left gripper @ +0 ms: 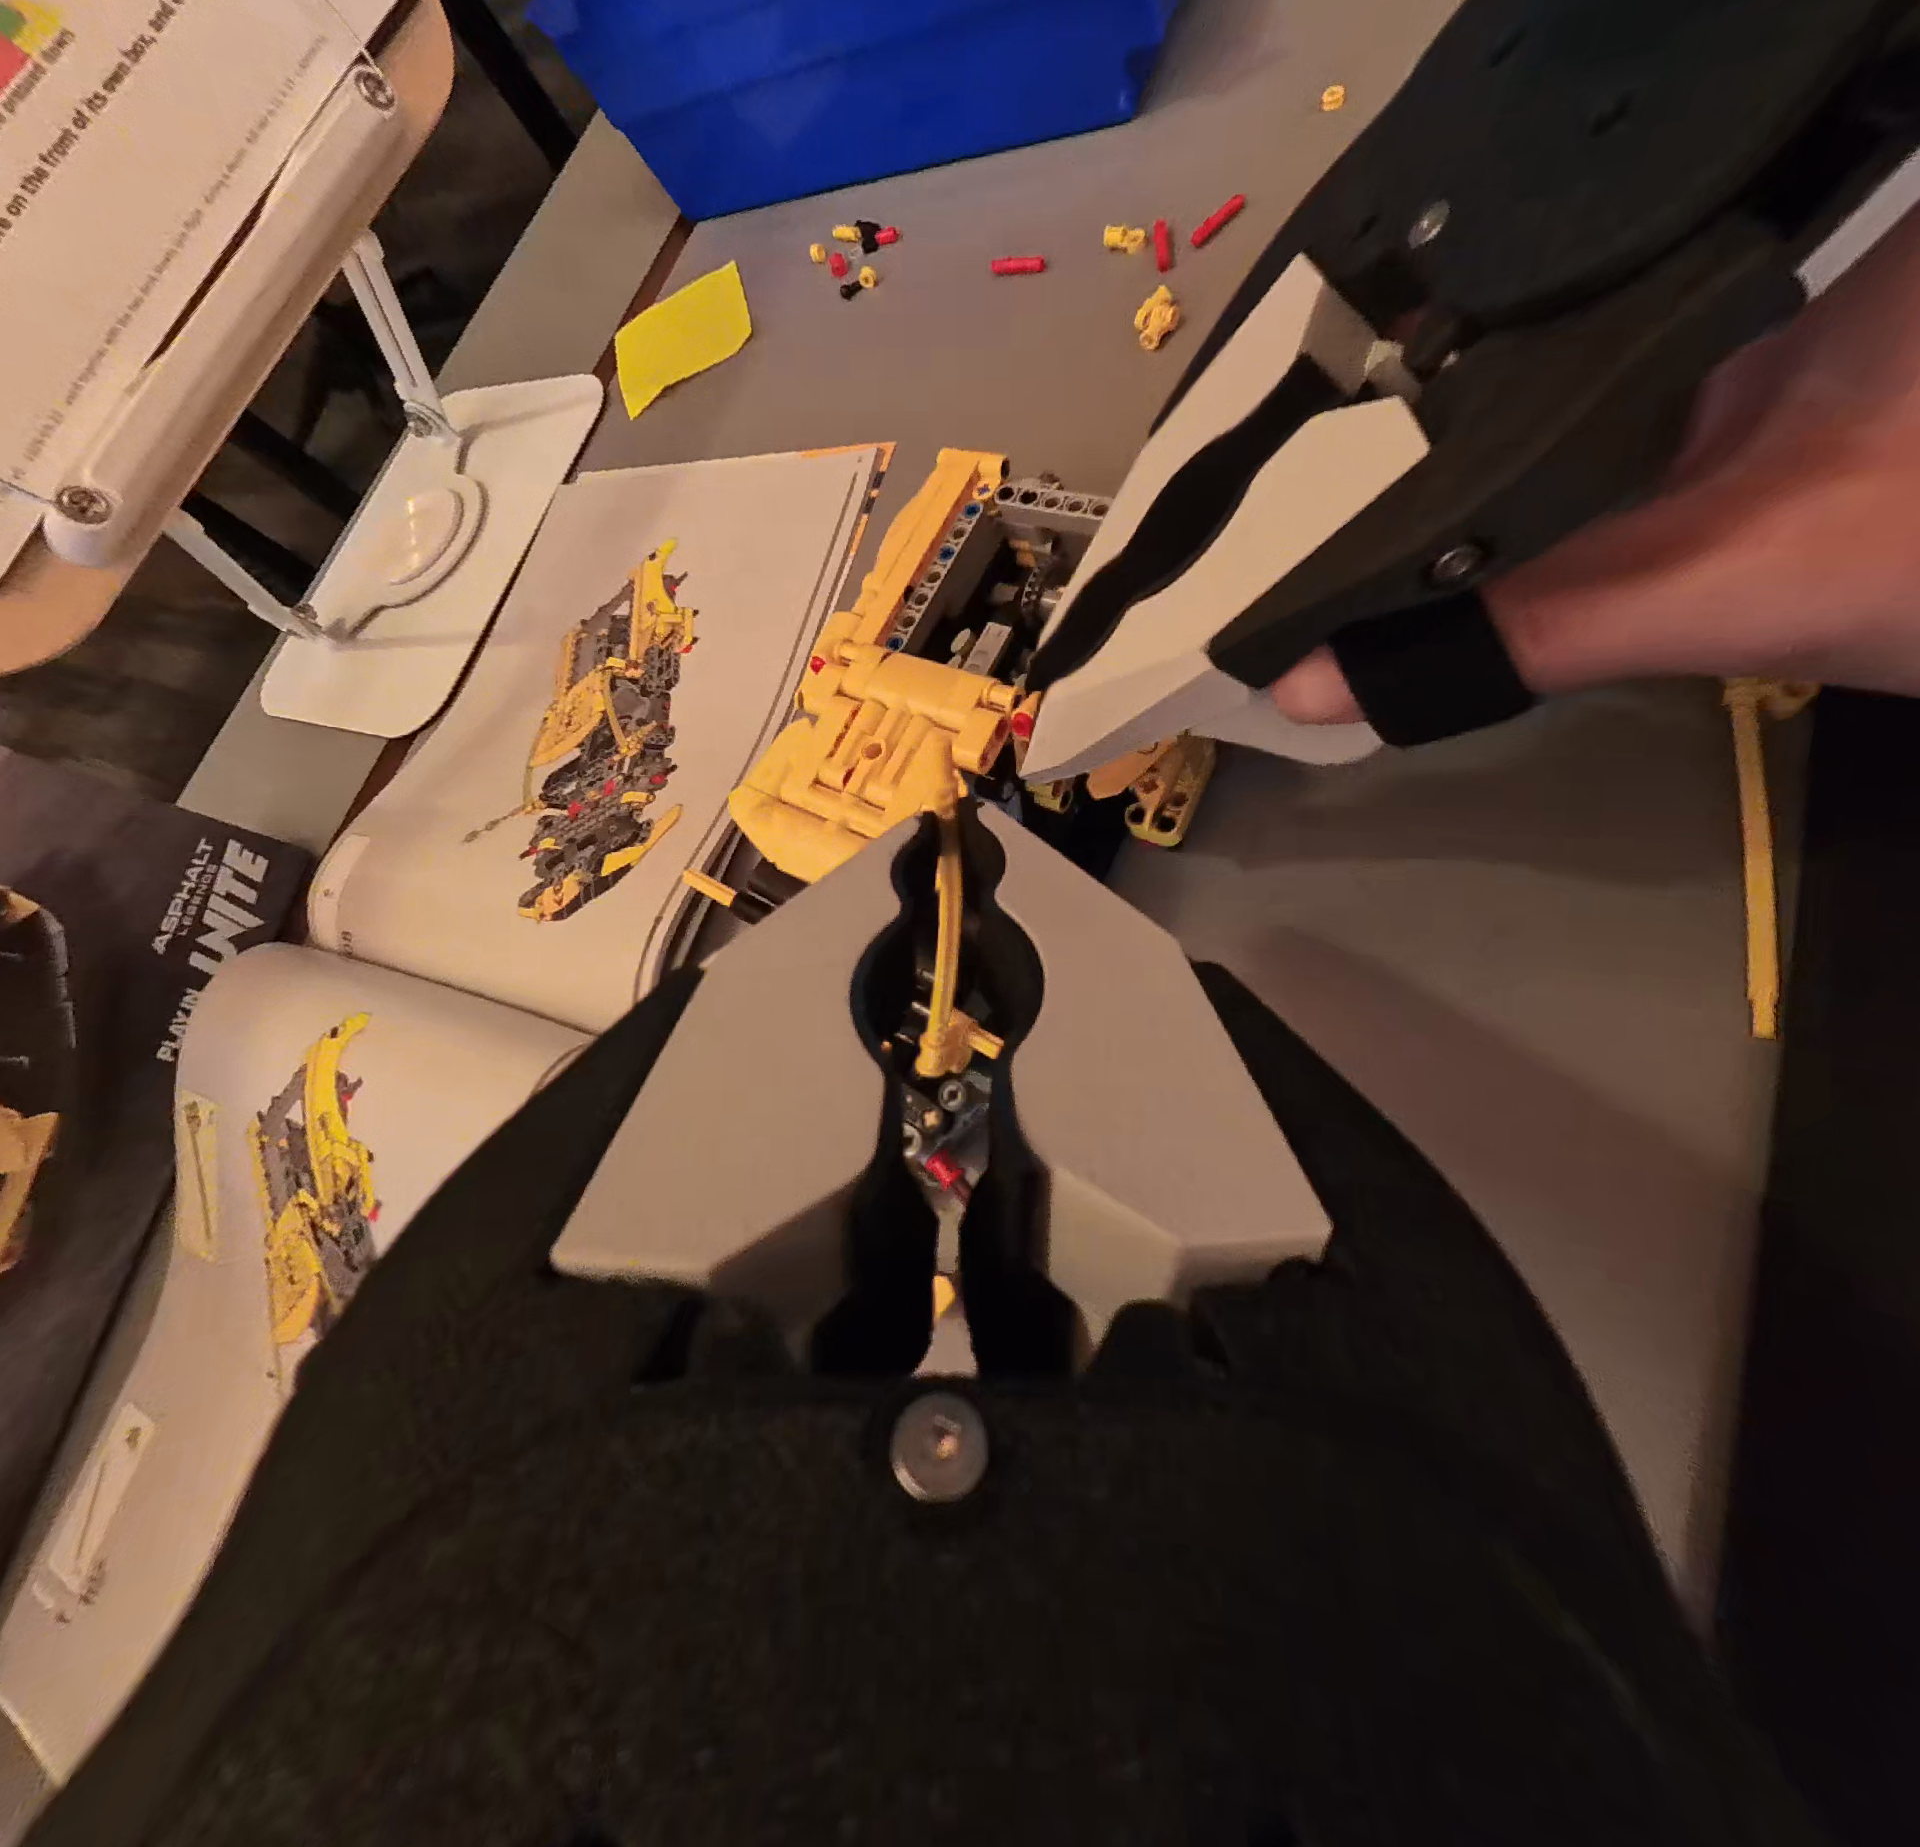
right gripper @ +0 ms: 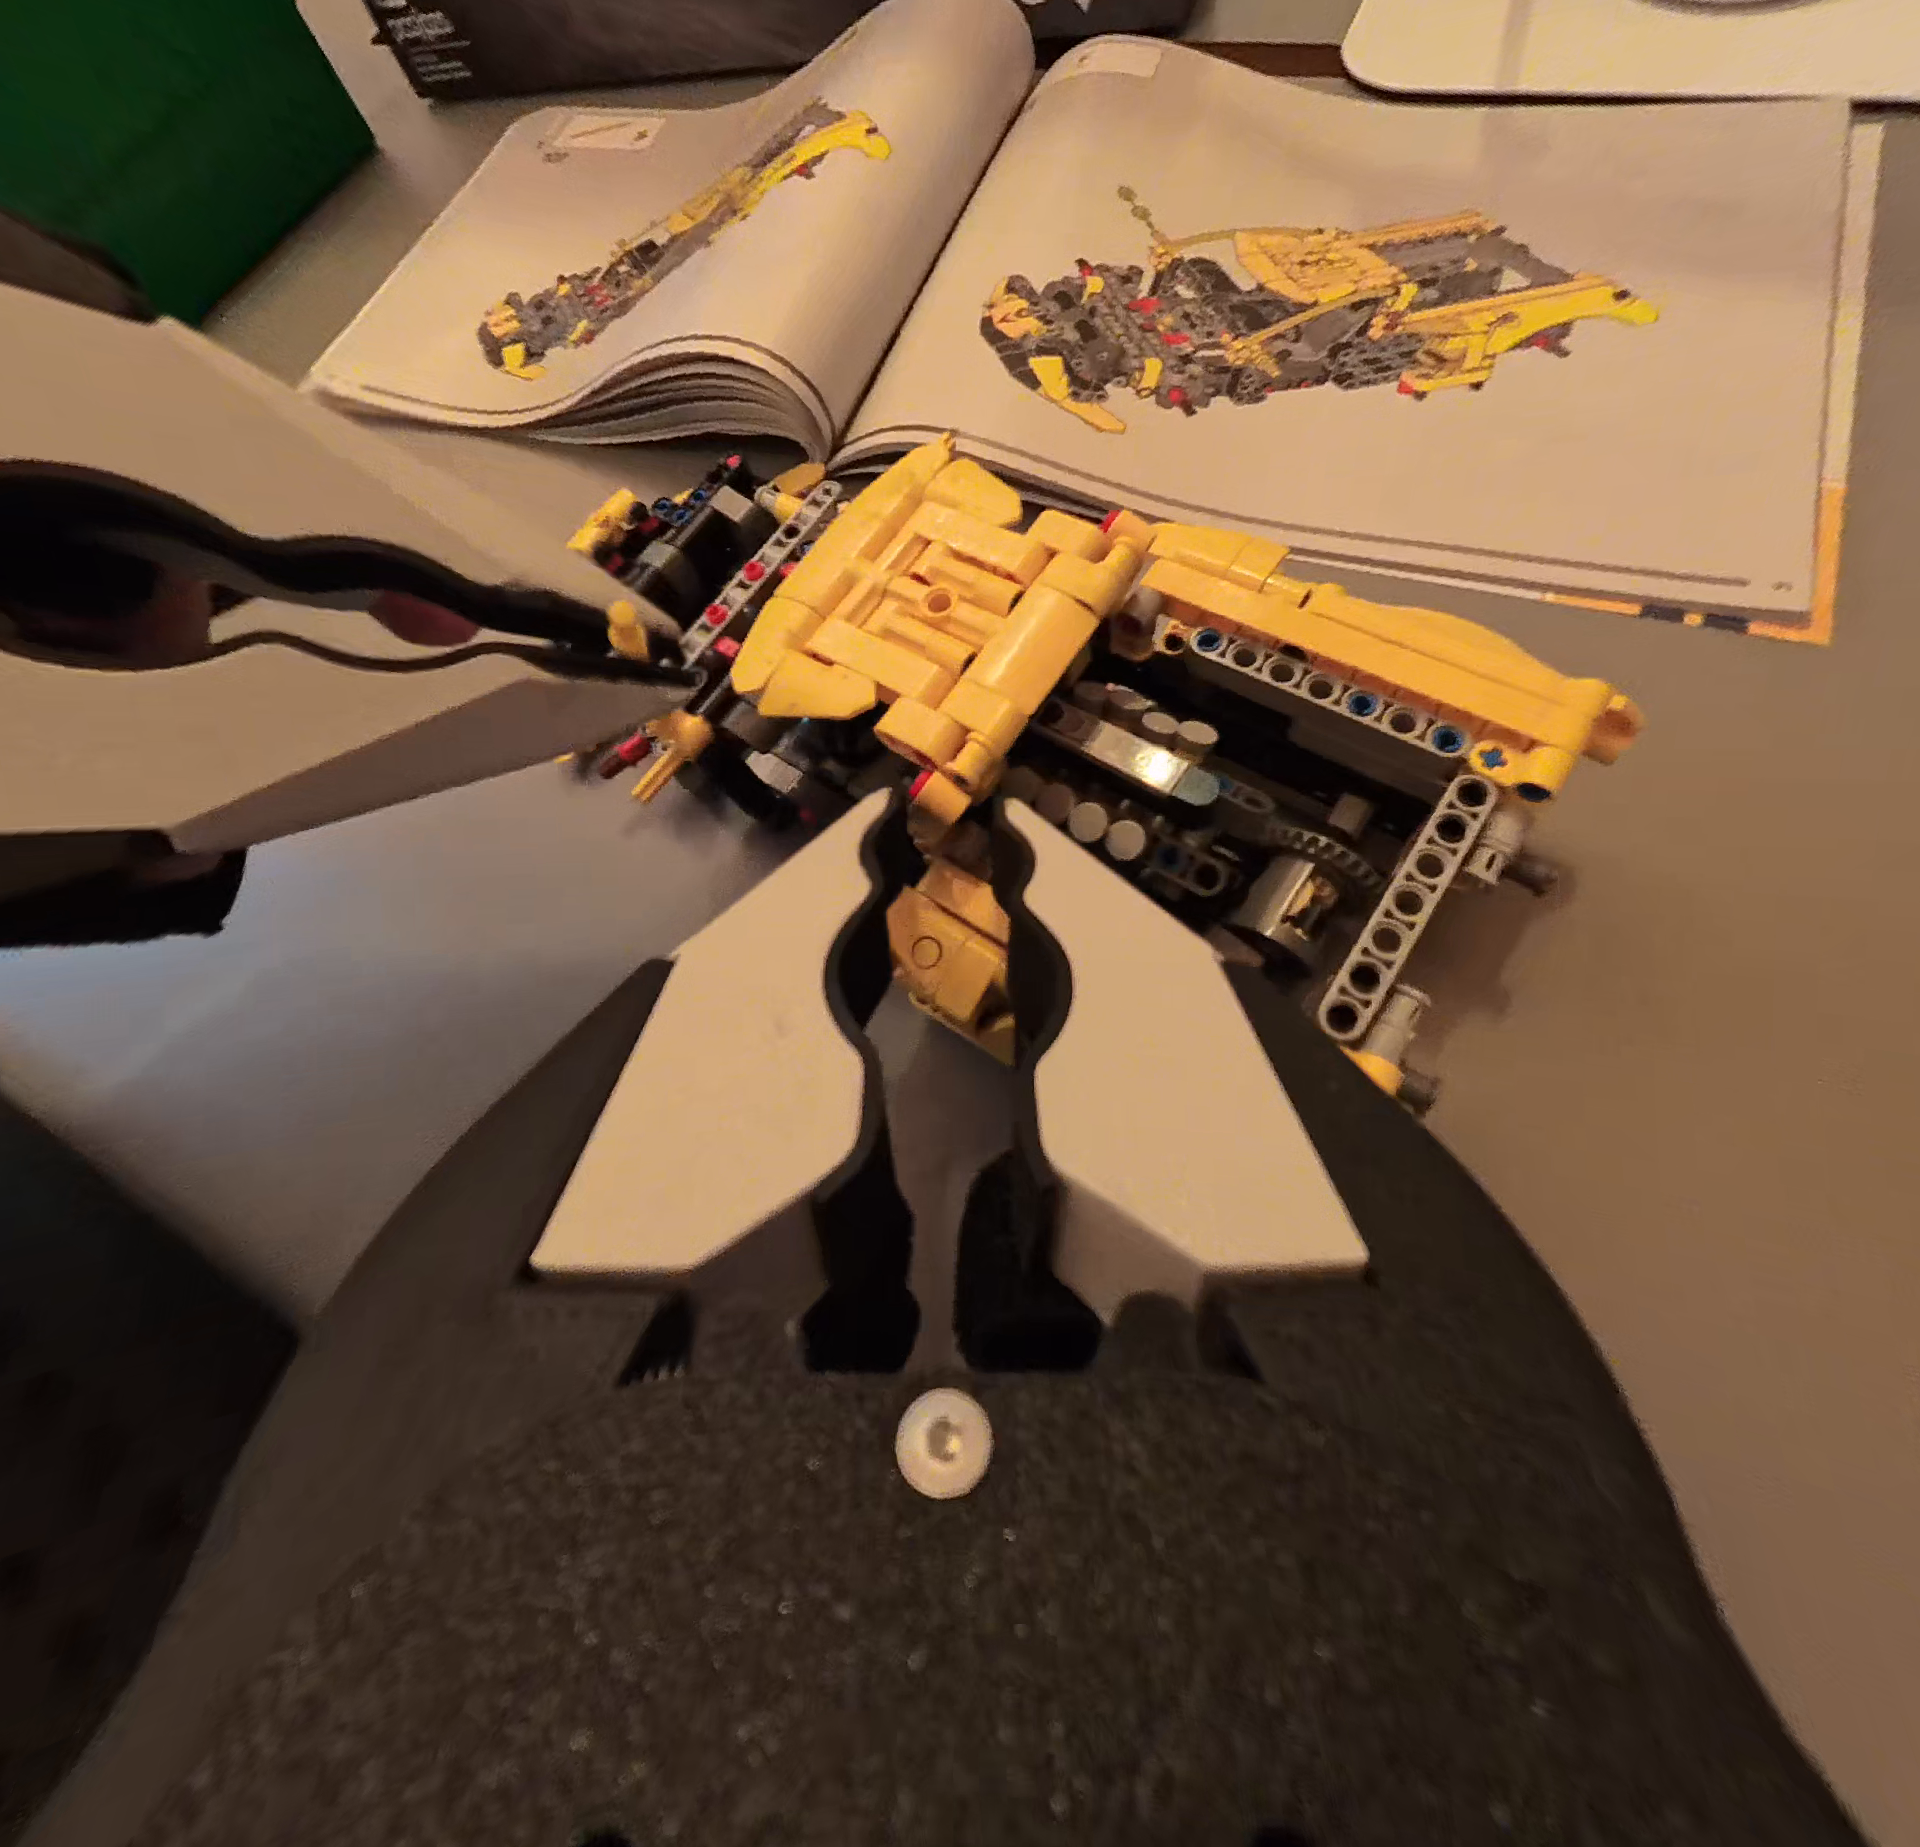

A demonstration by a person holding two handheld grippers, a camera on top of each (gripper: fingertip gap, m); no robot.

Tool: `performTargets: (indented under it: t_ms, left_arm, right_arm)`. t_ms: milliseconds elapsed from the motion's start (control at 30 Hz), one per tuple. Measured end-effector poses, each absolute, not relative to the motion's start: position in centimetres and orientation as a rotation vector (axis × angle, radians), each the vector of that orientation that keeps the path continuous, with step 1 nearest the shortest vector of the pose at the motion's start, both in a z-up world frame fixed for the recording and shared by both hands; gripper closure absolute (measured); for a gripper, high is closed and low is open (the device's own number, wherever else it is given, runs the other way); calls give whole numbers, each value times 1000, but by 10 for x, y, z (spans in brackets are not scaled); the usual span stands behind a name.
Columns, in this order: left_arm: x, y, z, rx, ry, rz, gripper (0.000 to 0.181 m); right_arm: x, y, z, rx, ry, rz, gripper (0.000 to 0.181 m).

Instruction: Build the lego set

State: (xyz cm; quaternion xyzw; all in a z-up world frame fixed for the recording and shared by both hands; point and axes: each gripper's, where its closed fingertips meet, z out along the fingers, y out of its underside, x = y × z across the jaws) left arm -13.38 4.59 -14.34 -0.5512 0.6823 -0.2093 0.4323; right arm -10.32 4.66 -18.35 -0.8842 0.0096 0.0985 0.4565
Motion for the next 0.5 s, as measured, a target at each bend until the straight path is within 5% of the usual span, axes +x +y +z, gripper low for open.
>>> performTargets:
  t_ms: [500]
  left_arm:
    - [-84, -8, -130, -1564, 1464, -838, 179]
  right_arm:
    - [-37, 27, -179, -2229, -203, -132, 169]
